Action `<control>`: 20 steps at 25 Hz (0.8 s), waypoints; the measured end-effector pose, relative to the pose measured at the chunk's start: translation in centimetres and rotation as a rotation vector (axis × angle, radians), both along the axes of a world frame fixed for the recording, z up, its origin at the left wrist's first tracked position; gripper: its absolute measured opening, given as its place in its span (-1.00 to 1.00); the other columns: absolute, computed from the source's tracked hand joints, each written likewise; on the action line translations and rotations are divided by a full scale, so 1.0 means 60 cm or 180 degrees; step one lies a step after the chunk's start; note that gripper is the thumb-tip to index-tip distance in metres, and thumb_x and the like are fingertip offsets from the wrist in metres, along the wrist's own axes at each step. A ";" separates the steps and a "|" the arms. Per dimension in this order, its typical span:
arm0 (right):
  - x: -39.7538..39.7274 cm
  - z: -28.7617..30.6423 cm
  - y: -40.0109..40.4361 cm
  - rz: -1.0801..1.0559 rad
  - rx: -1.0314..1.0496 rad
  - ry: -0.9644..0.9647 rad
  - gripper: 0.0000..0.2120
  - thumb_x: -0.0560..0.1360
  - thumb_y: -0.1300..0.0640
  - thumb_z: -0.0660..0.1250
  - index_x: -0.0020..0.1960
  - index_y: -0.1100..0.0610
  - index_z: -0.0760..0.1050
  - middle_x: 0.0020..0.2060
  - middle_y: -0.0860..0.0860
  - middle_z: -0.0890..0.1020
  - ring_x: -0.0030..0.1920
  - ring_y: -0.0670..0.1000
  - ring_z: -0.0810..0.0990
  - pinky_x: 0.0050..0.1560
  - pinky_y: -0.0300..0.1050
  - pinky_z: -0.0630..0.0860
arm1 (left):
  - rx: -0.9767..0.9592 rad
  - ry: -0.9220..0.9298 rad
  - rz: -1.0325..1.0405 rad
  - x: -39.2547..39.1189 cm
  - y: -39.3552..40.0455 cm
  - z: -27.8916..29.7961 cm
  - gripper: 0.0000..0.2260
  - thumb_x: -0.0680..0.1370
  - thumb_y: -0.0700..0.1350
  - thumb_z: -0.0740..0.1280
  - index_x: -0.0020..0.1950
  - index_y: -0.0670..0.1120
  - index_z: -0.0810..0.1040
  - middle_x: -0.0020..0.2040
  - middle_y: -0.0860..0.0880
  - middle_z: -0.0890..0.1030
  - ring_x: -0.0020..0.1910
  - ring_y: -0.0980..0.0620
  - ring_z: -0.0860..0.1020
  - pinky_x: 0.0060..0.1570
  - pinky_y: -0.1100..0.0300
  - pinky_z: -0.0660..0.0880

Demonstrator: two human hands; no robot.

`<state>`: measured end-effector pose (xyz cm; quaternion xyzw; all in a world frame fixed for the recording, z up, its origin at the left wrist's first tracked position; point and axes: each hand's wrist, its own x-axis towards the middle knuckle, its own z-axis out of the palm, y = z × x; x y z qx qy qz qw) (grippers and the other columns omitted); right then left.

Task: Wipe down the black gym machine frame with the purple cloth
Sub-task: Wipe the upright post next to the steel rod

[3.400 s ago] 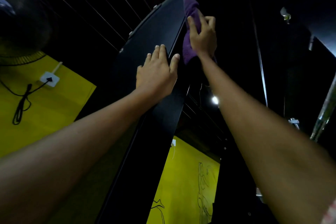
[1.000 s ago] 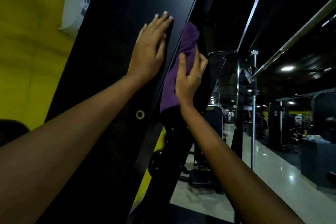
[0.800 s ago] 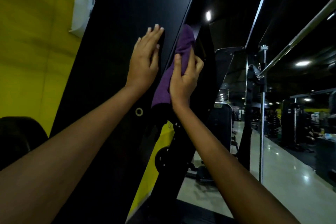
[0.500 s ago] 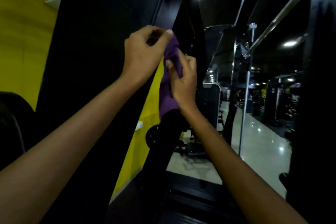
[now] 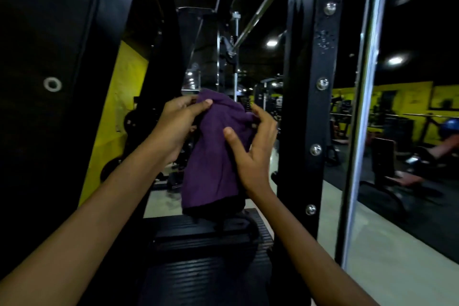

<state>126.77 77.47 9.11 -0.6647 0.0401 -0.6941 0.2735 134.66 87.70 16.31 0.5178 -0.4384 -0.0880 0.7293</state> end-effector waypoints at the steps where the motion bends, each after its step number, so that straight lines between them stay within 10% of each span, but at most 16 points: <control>1: -0.022 0.000 0.000 -0.0064 0.0303 -0.0008 -0.31 0.37 -0.24 0.31 0.37 0.10 0.29 0.21 -0.07 0.36 0.24 0.01 0.36 0.27 -0.07 0.38 | 0.0045 -0.0035 -0.0204 -0.013 -0.006 -0.001 -0.88 0.57 -0.19 0.30 -0.11 -0.03 0.60 -0.29 0.11 0.66 -0.33 0.23 0.58 -0.41 0.37 0.42; 4: -0.085 0.018 0.007 0.0543 0.1399 0.0137 -0.21 0.26 -0.24 0.45 0.36 0.04 0.28 0.23 0.00 0.42 0.20 -0.03 0.47 0.19 -0.17 0.46 | 0.0040 0.0070 -0.0960 -0.053 -0.027 -0.001 -0.87 0.59 -0.21 0.26 -0.07 -0.08 0.59 -0.30 0.06 0.66 -0.35 0.21 0.59 -0.37 0.38 0.49; 8: -0.183 0.052 0.018 0.1933 0.2256 0.0563 -0.56 0.30 0.00 0.41 0.14 0.15 0.54 0.04 0.10 0.66 -0.02 0.02 0.66 0.00 -0.16 0.60 | -0.0095 0.0002 -0.1627 -0.090 -0.052 0.007 -0.86 0.60 -0.21 0.22 0.00 -0.11 0.58 -0.17 0.01 0.65 -0.22 0.15 0.61 -0.18 0.32 0.55; 20: -0.333 0.228 -0.027 0.0024 0.1138 0.1288 -0.74 0.30 0.39 0.44 -0.13 0.11 0.51 -0.22 0.00 0.59 -0.15 -0.03 0.55 -0.08 -0.18 0.49 | 0.0000 -0.1870 -0.1501 -0.120 -0.081 0.095 -0.69 0.54 -0.40 0.19 -0.04 0.00 0.54 -0.04 -0.02 0.55 -0.10 0.06 0.51 -0.12 0.19 0.50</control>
